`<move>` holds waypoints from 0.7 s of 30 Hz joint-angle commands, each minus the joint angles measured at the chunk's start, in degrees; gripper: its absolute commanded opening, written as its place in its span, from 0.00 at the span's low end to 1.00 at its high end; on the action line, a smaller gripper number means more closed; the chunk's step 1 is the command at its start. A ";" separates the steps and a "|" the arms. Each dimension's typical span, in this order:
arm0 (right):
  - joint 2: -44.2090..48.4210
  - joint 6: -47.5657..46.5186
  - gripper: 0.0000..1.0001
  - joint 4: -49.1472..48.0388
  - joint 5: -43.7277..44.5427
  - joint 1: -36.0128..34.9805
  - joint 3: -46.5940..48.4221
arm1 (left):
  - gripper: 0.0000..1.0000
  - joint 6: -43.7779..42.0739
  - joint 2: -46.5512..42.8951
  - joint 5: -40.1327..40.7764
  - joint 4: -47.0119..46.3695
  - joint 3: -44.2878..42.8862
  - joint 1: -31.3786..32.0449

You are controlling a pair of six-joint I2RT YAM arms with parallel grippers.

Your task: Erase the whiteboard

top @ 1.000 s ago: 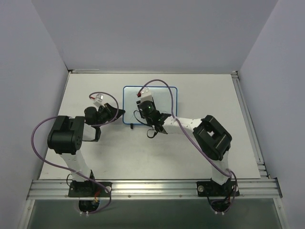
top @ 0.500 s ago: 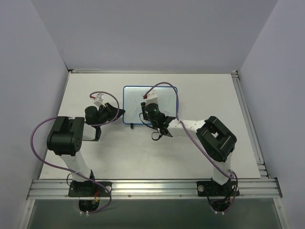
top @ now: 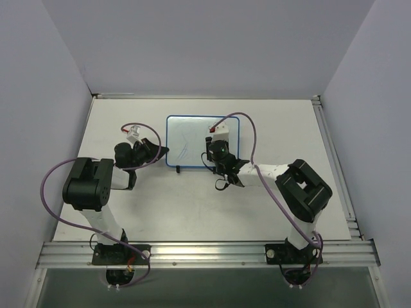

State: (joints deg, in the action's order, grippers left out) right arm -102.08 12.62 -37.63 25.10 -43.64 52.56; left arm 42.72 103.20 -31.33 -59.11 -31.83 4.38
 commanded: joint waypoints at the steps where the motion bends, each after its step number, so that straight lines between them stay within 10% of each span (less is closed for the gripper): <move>1: -2.76 -1.45 0.02 3.43 5.13 -0.21 1.93 | 0.02 -1.67 -1.86 1.45 0.93 -0.16 0.28; 21: -16.31 -3.83 0.02 6.87 3.99 -9.89 20.93 | 0.02 -2.11 -2.74 1.80 1.46 -0.16 0.80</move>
State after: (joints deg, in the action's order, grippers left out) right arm -117.78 8.32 -32.80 29.76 -54.04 73.56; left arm 41.50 102.69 -30.24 -57.47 -31.83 4.69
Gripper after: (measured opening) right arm 0.327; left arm 0.194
